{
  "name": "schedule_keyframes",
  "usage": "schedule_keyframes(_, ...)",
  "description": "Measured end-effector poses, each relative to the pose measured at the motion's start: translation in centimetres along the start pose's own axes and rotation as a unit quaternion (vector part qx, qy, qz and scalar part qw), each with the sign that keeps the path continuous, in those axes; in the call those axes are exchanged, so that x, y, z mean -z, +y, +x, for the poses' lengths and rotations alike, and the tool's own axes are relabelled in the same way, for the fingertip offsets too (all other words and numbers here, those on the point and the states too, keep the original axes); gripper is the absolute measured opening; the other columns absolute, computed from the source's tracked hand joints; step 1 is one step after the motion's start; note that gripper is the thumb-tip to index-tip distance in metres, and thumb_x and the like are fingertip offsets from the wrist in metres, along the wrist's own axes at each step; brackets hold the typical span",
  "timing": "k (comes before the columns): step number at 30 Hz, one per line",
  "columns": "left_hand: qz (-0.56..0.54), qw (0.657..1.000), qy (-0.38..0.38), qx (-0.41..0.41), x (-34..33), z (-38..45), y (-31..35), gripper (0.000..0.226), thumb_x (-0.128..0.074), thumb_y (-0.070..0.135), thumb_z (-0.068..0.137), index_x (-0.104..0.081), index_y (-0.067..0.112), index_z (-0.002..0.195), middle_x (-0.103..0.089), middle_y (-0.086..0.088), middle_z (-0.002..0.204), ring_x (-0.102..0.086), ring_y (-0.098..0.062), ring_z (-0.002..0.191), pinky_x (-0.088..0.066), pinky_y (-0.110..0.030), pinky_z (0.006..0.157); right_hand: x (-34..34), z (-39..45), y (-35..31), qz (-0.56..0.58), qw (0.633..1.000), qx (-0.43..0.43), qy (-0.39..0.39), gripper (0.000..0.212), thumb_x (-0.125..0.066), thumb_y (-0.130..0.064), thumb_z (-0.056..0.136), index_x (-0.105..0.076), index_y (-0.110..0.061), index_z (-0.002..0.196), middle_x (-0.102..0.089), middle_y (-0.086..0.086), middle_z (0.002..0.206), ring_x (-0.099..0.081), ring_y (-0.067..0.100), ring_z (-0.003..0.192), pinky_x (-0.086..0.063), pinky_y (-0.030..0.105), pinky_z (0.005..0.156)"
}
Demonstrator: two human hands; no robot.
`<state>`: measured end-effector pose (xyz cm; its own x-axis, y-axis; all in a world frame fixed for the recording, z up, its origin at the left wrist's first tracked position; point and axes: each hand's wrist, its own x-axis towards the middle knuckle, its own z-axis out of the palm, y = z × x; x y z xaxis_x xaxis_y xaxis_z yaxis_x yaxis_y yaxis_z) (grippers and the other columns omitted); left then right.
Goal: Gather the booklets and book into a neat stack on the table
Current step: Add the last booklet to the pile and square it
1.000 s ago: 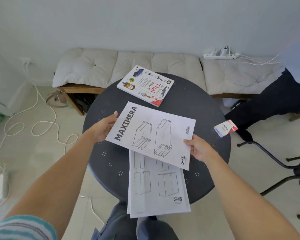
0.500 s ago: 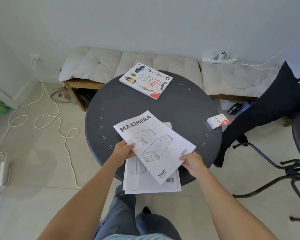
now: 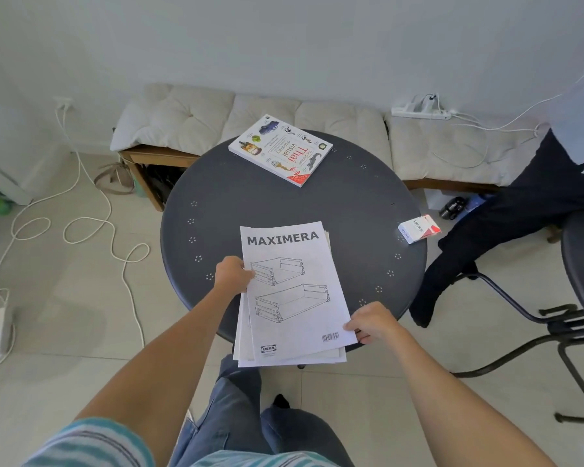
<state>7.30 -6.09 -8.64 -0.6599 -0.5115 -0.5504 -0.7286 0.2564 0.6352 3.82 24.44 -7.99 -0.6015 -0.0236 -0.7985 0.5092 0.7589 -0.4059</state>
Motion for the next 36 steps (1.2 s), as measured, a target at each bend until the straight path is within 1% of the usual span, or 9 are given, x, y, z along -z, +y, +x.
schedule_keyframes(5,0.096,0.995,0.036,-0.016,-0.1,-0.2,0.4,0.016,-0.071,0.013,0.082,-0.062,0.001,0.087,-0.068,-0.015,0.093,-0.068,-0.032,0.083,-0.057,-0.038,0.073,-0.2,-0.3,-0.5,-0.062,0.998,0.006,-0.009,0.02,-0.075,-0.017,0.072,-0.073,-0.002,0.086,-0.074,0.002,0.065,-0.07,0.011,0.052,-0.055,0.021,0.055)
schedule_keyframes(9,0.156,0.987,0.026,-0.029,0.2,0.1,0.5,0.026,-0.074,0.017,0.08,-0.065,-0.002,0.095,-0.07,-0.017,0.094,-0.068,-0.034,0.087,-0.055,-0.037,0.072,0.1,-0.3,-1.3,-0.12,0.992,-0.011,-0.041,0.02,-0.075,-0.022,0.075,-0.073,-0.004,0.083,-0.076,0.006,0.073,-0.073,0.015,0.063,-0.055,0.021,0.057)
schedule_keyframes(13,0.171,0.985,0.014,-0.033,1.3,1.2,0.9,0.025,-0.074,0.022,0.08,-0.063,-0.001,0.079,-0.064,-0.009,0.072,-0.063,-0.025,0.063,-0.051,-0.031,0.057,0.9,0.2,-2.8,-0.151,0.985,-0.042,-0.069,0.03,-0.071,-0.033,0.083,-0.068,-0.004,0.092,-0.074,0.009,0.091,-0.071,0.016,0.074,-0.053,0.02,0.058)
schedule_keyframes(15,0.166,0.985,0.024,-0.037,2.0,2.1,1.3,0.029,-0.067,0.024,0.086,-0.062,-0.002,0.073,-0.059,-0.008,0.064,-0.055,-0.021,0.054,-0.053,-0.031,0.056,1.8,0.6,-3.8,-0.138,0.99,-0.025,-0.024,0.037,-0.07,-0.037,0.083,-0.068,-0.002,0.092,-0.075,0.01,0.09,-0.071,0.017,0.073,-0.055,0.021,0.059)
schedule_keyframes(20,0.155,0.985,0.03,-0.071,5.0,5.2,3.9,0.036,-0.057,0.022,0.091,-0.066,-0.006,0.071,-0.063,-0.022,0.073,-0.065,-0.041,0.079,-0.057,-0.044,0.082,3.5,2.2,-8.0,-0.069,0.994,0.032,0.077,0.037,-0.066,-0.034,0.086,-0.072,0.001,0.097,-0.077,0.011,0.087,-0.071,0.018,0.072,-0.058,0.023,0.06)
schedule_keyframes(24,0.136,0.986,0.047,-0.084,7.7,8.7,6.8,0.032,-0.057,0.026,0.092,-0.069,-0.003,0.099,-0.069,-0.018,0.107,-0.062,-0.036,0.103,-0.05,-0.04,0.096,4.0,3.5,-12.6,-0.006,0.996,0.046,0.081,0.033,-0.064,-0.033,0.087,-0.071,-0.003,0.098,-0.076,0.012,0.095,-0.074,0.02,0.085,-0.056,0.022,0.059)
schedule_keyframes(28,0.143,0.984,0.058,-0.085,9.8,12.3,10.1,0.037,-0.059,0.031,0.091,-0.061,0.007,0.119,-0.063,-0.012,0.123,-0.057,-0.03,0.115,-0.046,-0.037,0.099,3.9,5.7,-16.9,0.055,0.995,0.049,0.066,0.025,-0.062,-0.032,0.088,-0.068,-0.008,0.096,-0.071,0.009,0.1,-0.07,0.023,0.098,-0.058,0.034,0.085)
schedule_keyframes(34,0.175,0.98,0.026,-0.09,11.9,18.9,14.1,0.048,-0.058,0.035,0.091,-0.052,0.008,0.13,-0.055,-0.011,0.135,-0.052,-0.029,0.123,-0.043,-0.038,0.102,3.7,9.8,-23.4,0.215,0.974,0.013,0.074,0.026,-0.061,-0.021,0.092,-0.062,-0.004,0.111,-0.064,0.018,0.122,-0.066,0.027,0.108,-0.053,0.03,0.083)
schedule_keyframes(36,0.181,0.979,0.012,-0.095,12.2,20.8,15.2,0.052,-0.058,0.036,0.09,-0.048,0.008,0.134,-0.051,-0.01,0.139,-0.049,-0.028,0.127,-0.041,-0.037,0.104,3.6,11.0,-25.1,0.257,0.963,0.002,0.086,0.029,-0.062,-0.024,0.092,-0.061,-0.003,0.112,-0.064,0.018,0.124,-0.066,0.024,0.099,-0.054,0.031,0.086)
